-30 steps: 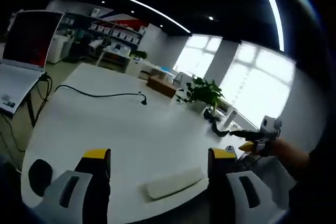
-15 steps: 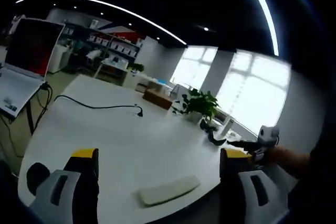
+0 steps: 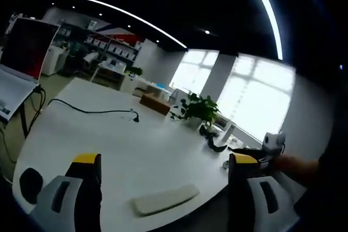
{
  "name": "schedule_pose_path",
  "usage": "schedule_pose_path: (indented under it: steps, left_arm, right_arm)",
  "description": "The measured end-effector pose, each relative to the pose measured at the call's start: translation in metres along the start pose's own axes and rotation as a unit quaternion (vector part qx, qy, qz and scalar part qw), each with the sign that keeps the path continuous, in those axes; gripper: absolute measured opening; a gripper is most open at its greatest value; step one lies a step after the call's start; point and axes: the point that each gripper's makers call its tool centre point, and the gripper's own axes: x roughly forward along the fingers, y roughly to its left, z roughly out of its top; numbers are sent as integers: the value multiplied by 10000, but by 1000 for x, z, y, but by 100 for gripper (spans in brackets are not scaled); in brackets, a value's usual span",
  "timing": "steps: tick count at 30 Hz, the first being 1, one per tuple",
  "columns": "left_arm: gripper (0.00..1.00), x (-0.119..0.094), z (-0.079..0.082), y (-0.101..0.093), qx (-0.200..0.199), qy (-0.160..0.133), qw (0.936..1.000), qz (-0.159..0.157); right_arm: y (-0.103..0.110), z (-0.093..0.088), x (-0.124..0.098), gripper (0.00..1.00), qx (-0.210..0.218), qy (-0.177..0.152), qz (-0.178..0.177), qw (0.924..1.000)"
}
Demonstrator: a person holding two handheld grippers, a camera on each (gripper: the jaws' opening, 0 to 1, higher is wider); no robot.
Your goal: Arrange the utensils inside the cutlery case until each visible utensil rests in its matching compartment.
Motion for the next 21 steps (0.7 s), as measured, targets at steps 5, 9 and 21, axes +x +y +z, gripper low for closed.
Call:
schedule_pose_path:
  steps: [5,9,21]
  left_arm:
    - [100,-1,0,-7,-22,-18,10000,-65]
    - [100,-1,-1,-9,-1,-13,10000,-95]
    - [97,3,-8,-18,92,152,9996,-209]
  right_arm:
    - [8,-2,2,99,-12,33,96,9999]
    - [14,-4,0,99,-150,102,96,9998]
    - [17,-11,-6,99,-153,170,-51,9997]
